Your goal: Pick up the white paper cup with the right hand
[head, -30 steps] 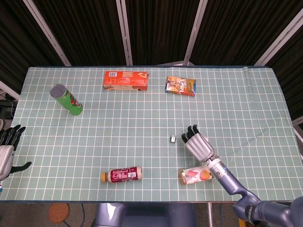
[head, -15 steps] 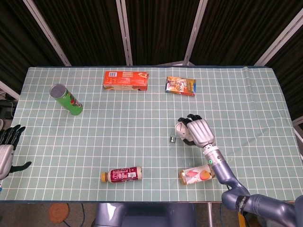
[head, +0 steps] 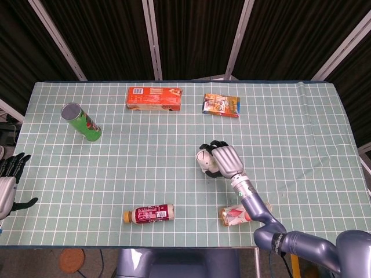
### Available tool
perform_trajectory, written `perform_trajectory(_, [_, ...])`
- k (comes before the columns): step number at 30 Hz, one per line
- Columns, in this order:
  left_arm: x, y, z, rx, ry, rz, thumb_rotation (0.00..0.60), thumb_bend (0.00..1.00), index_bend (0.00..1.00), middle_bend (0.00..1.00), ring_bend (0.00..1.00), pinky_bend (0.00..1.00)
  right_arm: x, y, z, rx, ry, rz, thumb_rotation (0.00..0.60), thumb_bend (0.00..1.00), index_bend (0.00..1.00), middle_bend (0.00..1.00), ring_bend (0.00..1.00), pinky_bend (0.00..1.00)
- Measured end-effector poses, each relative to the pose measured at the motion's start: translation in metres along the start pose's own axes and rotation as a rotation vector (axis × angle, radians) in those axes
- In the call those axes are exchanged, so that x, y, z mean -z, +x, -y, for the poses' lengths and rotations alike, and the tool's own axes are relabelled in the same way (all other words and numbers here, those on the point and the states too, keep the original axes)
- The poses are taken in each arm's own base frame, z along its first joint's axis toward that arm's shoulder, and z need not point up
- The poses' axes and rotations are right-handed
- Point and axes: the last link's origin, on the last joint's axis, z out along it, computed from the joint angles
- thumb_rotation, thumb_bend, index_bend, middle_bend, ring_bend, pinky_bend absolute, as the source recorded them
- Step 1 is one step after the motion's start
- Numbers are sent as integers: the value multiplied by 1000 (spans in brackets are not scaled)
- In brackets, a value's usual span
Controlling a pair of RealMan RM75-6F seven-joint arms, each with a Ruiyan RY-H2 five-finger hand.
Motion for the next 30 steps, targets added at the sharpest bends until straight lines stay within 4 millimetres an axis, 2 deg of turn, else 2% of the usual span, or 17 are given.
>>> perform_trajectory(12, [0,0,0,1,-1,5,600,0,0,0,0,0,-2,-5,-8,23,-15,-4,600,120,268,403,182,233])
perform_trajectory(19, [1,-1,-1,1,-4,6,600,0,0,0,0,0,3,-7,-10,8,-11,44,600,73,158,247,79,143])
perform_trajectory(30, [1,-1,-1,-2,-2,9,600,0,0,0,0,0,19,-6,-9,21,24,88,600,62,72,124,0,65])
